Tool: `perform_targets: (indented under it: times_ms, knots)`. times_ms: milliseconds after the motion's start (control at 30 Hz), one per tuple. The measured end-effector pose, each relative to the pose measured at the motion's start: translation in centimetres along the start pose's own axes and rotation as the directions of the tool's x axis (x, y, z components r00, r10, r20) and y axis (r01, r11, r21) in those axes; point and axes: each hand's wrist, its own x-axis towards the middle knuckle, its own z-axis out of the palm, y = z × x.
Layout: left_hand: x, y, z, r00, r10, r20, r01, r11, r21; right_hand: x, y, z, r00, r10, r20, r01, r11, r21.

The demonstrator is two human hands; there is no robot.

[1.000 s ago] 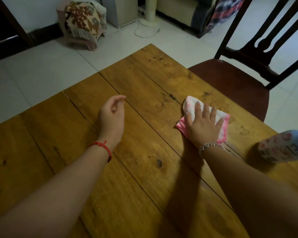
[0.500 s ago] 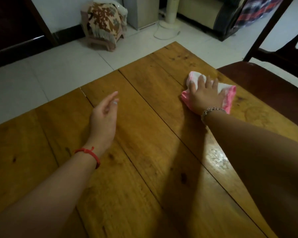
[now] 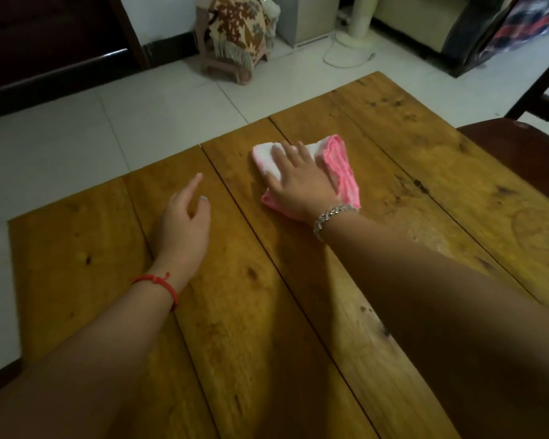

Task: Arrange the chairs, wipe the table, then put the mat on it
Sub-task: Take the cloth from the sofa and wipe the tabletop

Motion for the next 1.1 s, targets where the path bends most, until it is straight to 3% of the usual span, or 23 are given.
perform_targets:
  times_ms: [433,567,667,767,933,1100]
  knots:
    - [-2.1,-2.3,-5.2,0.986,-0.04,-0.159,0.044,0.999,0.026,-6.3,-10.5,4.1,0.949,-0.288,0.129,0.279,0.957,0.085]
    - [-3.5,-2.0,-6.1,0.985,-0.08,-0.153,0.075,0.996,-0.038,-10.5,-13.1,5.1,0.918,-0.355,0.175,0.334,0.932,0.138]
    - [-4.9,-2.1,-7.3,0.993,-0.056,-0.106,0.052,0.998,-0.048,-13.0,-12.9,5.4,0.915,-0.368,0.167,0.36,0.93,0.076]
    - [-6.5,-3.3,-8.0,1.0,-0.02,-0.02,0.02,0.999,0.025,-15.1,-11.8,5.8,0.936,-0.33,0.121,0.332,0.943,0.009]
    - [-9.7,-5.5,-8.3,0.995,-0.033,0.098,0.011,0.978,0.21,-19.5,-9.7,5.8,0.987,-0.133,0.085,0.14,0.987,-0.078]
    - [-11.7,-6.1,-7.8,0.967,0.056,0.248,-0.175,0.854,0.489,-24.3,-7.3,5.5,0.994,0.103,0.045,-0.097,0.988,-0.123]
